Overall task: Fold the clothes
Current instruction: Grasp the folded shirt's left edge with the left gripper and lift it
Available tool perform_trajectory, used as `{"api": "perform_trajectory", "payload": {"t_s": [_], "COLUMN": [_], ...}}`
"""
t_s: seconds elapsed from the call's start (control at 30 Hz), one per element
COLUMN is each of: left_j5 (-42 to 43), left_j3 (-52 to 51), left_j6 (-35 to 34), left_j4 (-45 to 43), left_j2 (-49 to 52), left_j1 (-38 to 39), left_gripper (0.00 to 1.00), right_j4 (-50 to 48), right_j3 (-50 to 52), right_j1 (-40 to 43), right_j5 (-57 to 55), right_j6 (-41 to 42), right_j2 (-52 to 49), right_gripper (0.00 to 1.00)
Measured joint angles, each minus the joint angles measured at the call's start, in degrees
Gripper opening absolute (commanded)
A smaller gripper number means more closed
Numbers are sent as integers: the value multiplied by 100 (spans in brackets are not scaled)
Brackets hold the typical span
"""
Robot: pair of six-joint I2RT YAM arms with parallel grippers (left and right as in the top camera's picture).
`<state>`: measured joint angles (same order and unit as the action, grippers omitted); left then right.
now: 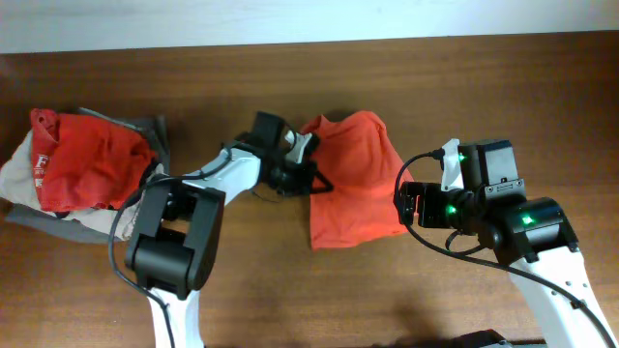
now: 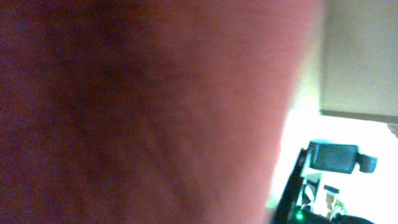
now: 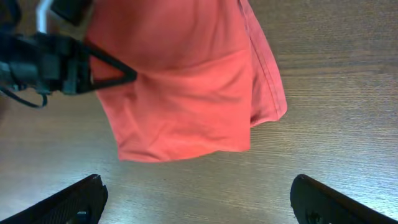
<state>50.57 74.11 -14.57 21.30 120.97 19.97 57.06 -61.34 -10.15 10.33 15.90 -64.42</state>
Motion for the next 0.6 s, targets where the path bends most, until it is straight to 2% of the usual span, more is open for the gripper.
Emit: {"api": "perform_trajectory", "payload": {"t_s": [0.27,0.6], "left_j5": [363,387], "left_j3": [-20,-11], "left_j6": [87,87], "left_j4": [-426,-599], "left_j2": [-1045,-2035], "left_j1": [-754,-2234], "left_gripper": [0,0], "right_j4": [20,20], "right_j3": [0,0], "right_j1": [0,0], "right_j5": [0,-4], "right_j6": [2,4], "right_j2": [0,0], "right_gripper": [99,99]}}
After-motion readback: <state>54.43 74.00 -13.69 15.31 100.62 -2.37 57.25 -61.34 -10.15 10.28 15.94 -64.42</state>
